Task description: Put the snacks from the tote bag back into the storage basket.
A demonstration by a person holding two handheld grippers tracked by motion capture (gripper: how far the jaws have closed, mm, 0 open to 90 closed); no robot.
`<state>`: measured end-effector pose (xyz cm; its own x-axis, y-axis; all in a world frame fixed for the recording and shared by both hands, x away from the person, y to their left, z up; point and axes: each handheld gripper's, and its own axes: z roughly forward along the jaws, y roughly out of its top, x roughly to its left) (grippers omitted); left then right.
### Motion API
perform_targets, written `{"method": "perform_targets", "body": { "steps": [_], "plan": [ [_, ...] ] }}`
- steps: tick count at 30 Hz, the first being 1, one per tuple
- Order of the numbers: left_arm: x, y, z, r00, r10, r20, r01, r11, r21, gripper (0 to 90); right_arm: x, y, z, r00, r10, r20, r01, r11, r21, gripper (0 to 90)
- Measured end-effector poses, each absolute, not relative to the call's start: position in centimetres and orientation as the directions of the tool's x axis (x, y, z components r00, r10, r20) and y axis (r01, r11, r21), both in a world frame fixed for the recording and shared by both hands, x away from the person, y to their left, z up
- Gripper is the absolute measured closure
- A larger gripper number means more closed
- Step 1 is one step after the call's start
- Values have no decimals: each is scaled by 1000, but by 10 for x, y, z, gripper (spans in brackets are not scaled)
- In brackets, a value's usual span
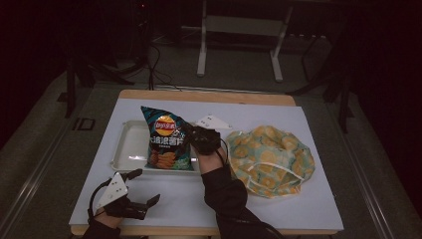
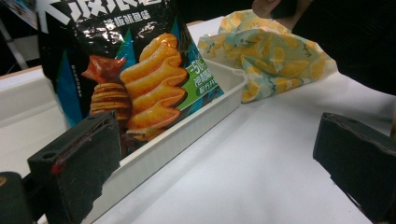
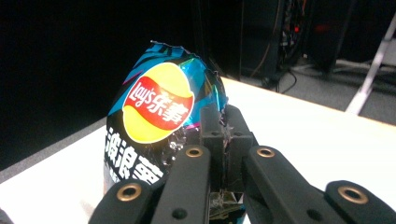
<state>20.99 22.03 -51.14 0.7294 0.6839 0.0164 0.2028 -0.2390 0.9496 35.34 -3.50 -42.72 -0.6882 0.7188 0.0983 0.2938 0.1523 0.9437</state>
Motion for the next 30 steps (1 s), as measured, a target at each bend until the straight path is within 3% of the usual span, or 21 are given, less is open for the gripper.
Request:
{"method": "perform_targets", "body": {
  "steps": [6,13,24,30],
  "plan": [
    [210,220,-512,731,683,13,206,-238,949,13,372,-41,-434,-676,729,113,338,171,925,865],
    [210,220,-512,735,678,7,210,-238,948,13,392,-39,-442,-651,753,98,385,217,897,751],
    [211,220,-513,736,677,6,213,-239,947,13,397,-46,-430,-628,773,86,392,219,894,527],
    [211,220,-513,737,676,7,214,-243,946,13,389,-47,-419,-659,746,95,392,233,890,333]
  ]
}}
